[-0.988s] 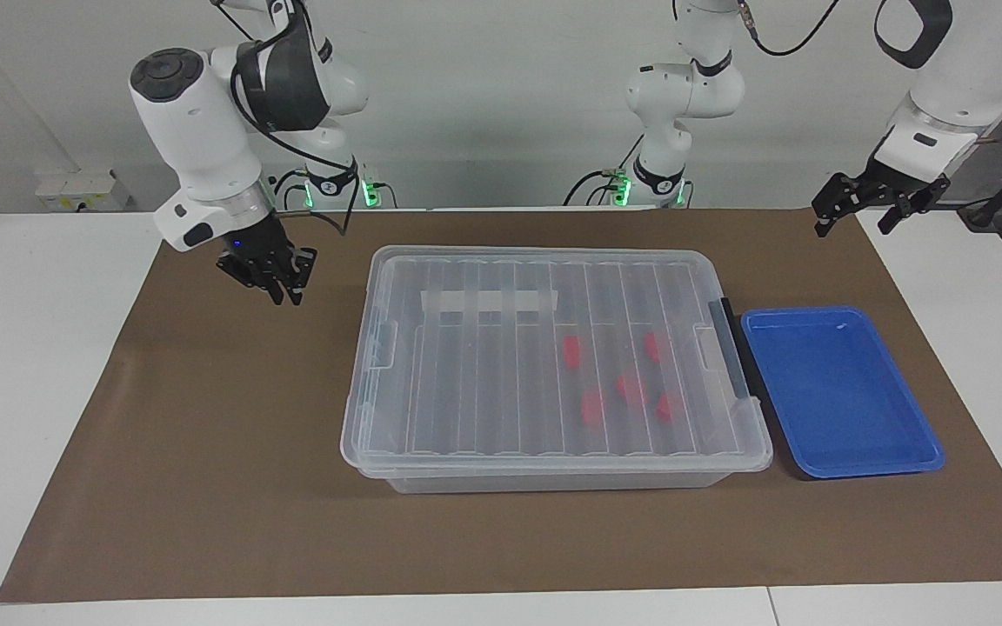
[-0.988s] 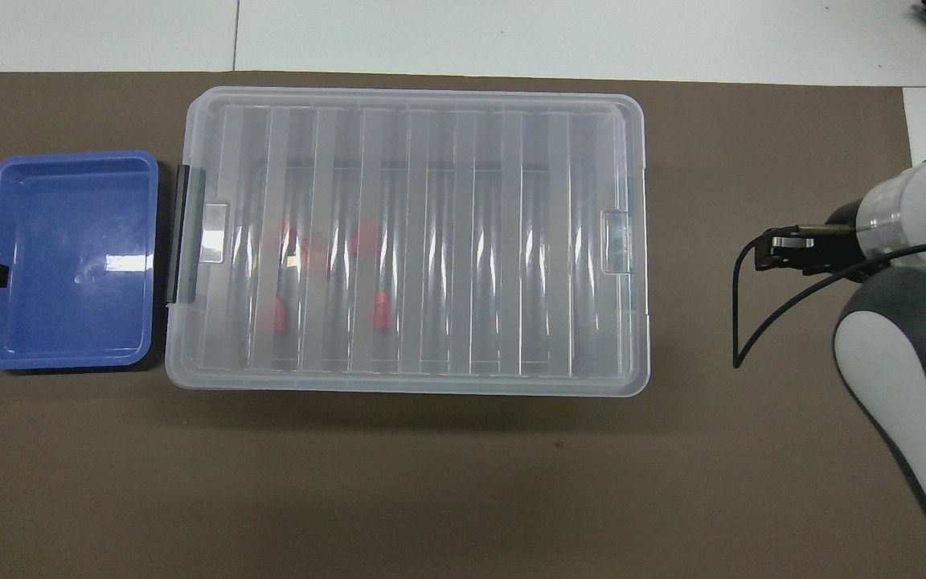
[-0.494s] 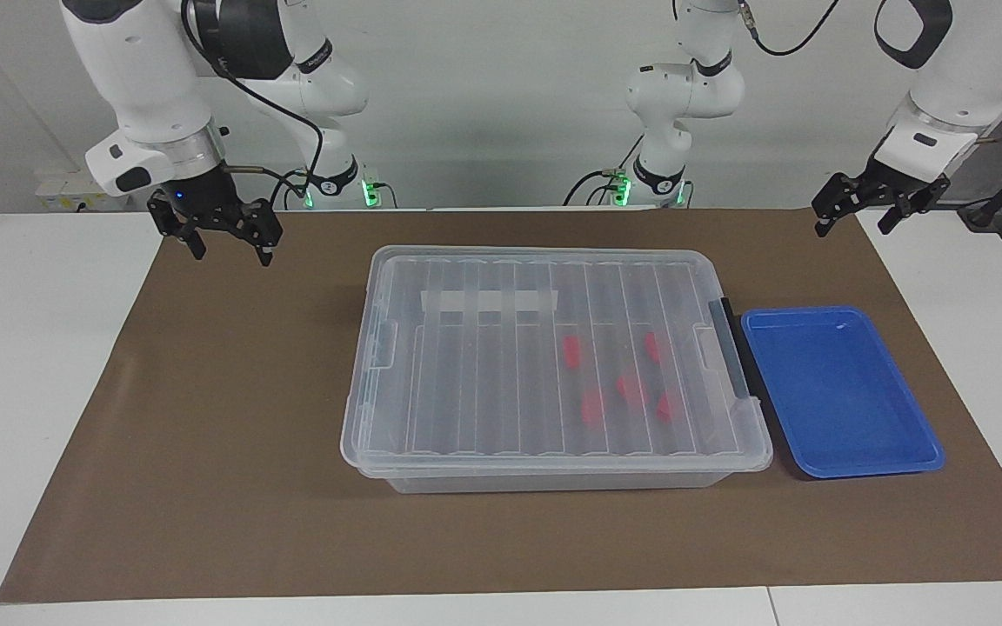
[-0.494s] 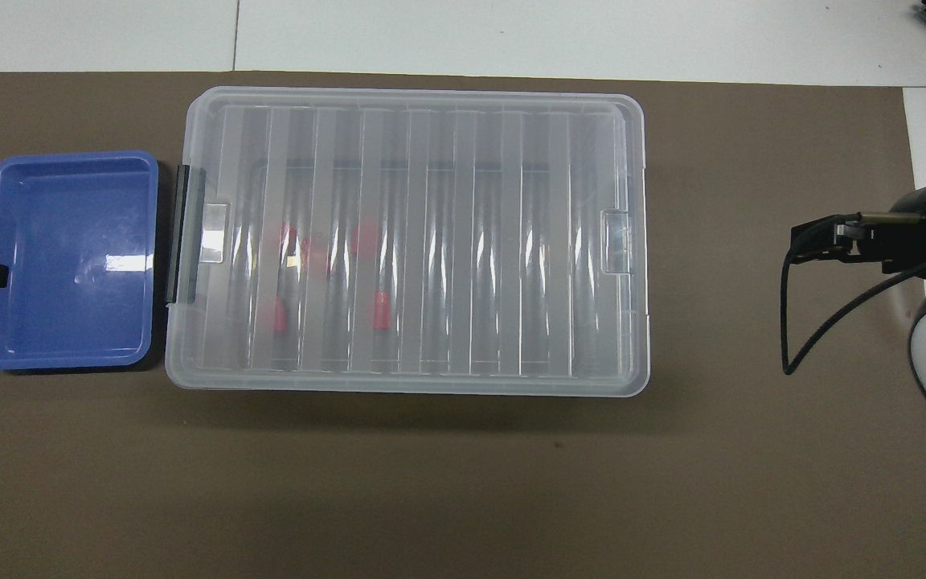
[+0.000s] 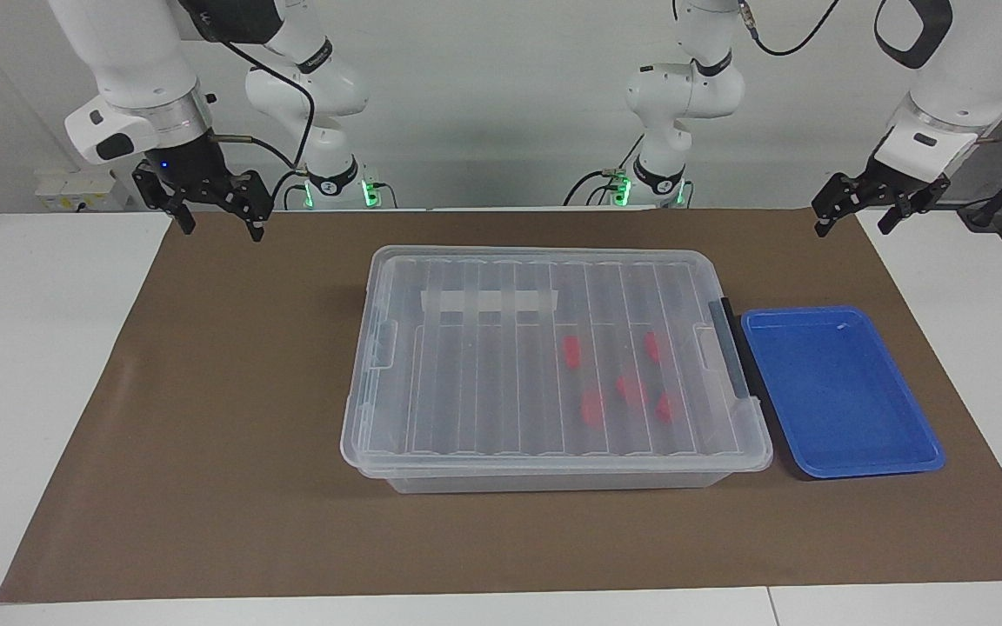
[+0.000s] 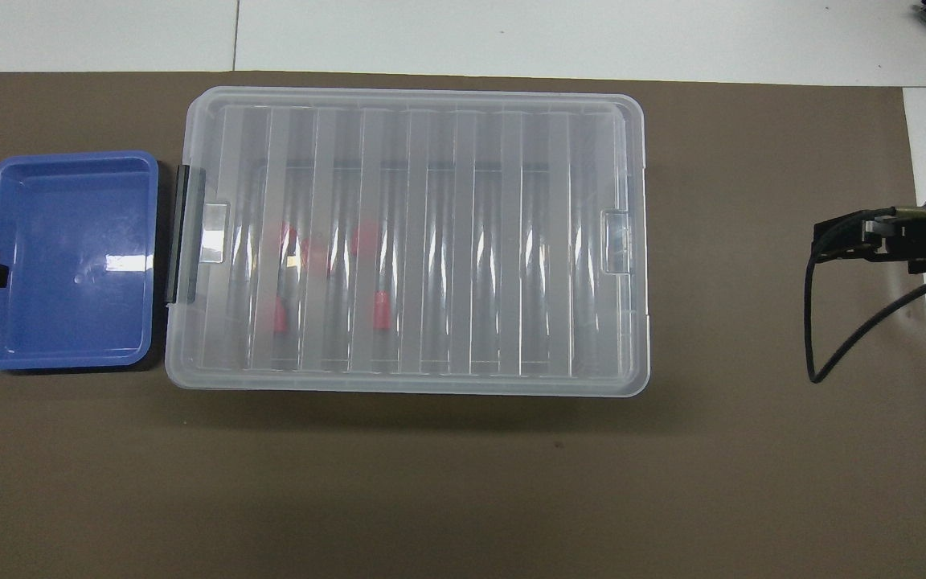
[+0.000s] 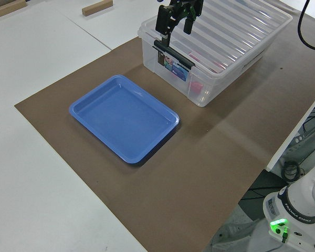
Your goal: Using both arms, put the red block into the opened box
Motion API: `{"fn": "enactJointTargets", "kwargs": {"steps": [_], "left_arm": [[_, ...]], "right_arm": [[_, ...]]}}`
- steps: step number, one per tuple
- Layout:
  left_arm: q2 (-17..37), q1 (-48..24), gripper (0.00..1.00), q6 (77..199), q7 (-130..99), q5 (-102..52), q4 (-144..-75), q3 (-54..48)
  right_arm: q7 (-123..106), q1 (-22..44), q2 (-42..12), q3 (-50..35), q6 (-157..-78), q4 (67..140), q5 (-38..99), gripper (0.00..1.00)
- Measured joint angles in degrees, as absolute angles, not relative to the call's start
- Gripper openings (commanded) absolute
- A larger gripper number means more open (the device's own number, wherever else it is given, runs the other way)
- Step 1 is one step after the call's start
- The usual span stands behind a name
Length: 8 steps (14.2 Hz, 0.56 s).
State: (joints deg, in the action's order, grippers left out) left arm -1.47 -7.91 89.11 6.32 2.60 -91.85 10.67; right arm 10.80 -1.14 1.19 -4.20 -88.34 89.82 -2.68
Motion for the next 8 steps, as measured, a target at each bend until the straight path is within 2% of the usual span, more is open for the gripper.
{"fn": "enactJointTargets", "kwargs": {"steps": [8], "left_arm": [[-1.5, -7.9, 1.00, 89.1, 6.3, 2.6, -91.9, 10.7]], "right_arm": [[10.8, -1.2, 1.2, -4.2, -87.0, 89.8, -2.7, 1.00]]}}
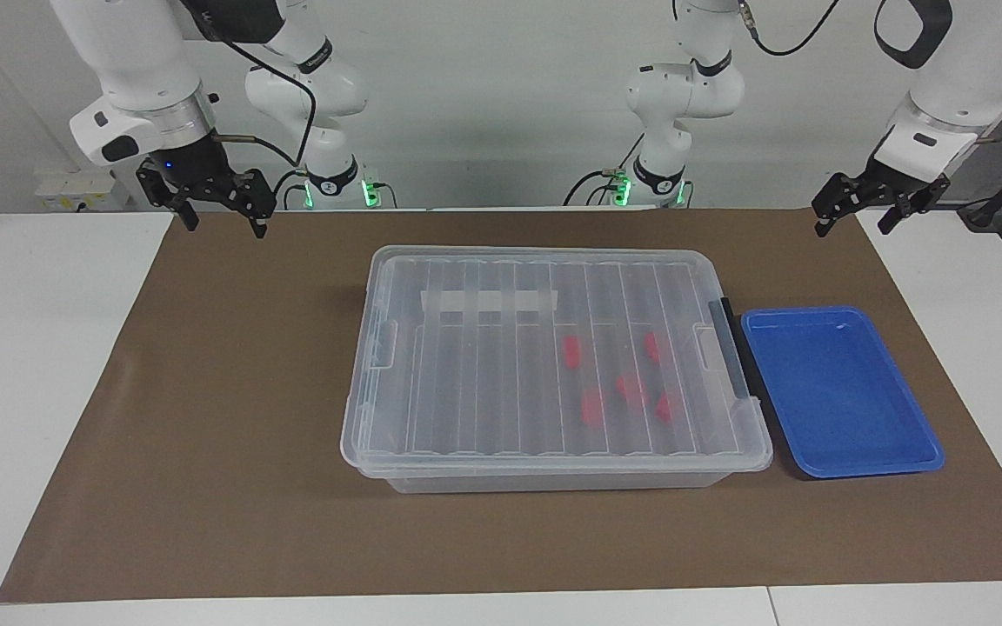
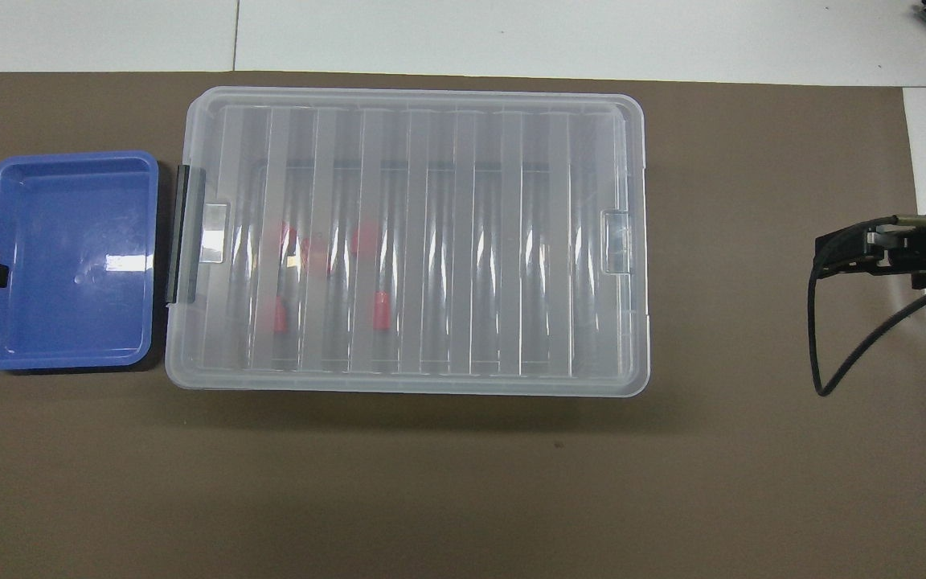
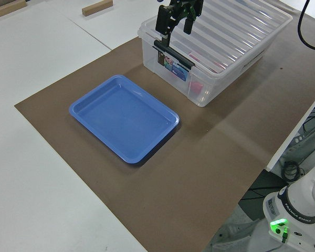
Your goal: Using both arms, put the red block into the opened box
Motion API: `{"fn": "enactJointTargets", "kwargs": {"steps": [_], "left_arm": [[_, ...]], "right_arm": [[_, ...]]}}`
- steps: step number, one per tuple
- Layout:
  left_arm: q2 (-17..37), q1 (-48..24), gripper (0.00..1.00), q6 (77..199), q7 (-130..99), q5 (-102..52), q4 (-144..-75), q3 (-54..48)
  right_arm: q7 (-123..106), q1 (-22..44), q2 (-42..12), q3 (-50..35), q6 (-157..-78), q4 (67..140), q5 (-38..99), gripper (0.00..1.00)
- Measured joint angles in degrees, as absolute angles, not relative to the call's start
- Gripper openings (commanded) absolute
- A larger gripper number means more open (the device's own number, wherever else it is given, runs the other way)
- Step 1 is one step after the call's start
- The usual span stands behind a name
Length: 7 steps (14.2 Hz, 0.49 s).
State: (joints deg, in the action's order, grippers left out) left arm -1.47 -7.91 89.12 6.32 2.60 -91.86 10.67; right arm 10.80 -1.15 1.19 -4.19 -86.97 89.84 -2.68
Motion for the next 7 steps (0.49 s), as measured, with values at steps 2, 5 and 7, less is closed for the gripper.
{"fn": "enactJointTargets", "kwargs": {"steps": [2, 5, 7], "left_arm": [[-1.5, -7.9, 1.00, 89.1, 6.3, 2.6, -91.9, 10.7], [-1.5, -7.9, 1.00, 89.1, 6.3, 2.6, -91.9, 10.7], [-1.5, -7.9, 1.00, 89.1, 6.3, 2.6, -91.9, 10.7]], "right_arm": [[10.8, -1.2, 1.2, -4.2, -86.2, 89.9, -2.7, 1.00], [10.8, -1.2, 1.2, -4.2, -85.9, 90.0, -2.7, 1.00], [10.8, -1.2, 1.2, -4.2, -85.8, 90.1, -2.7, 1.00]]}}
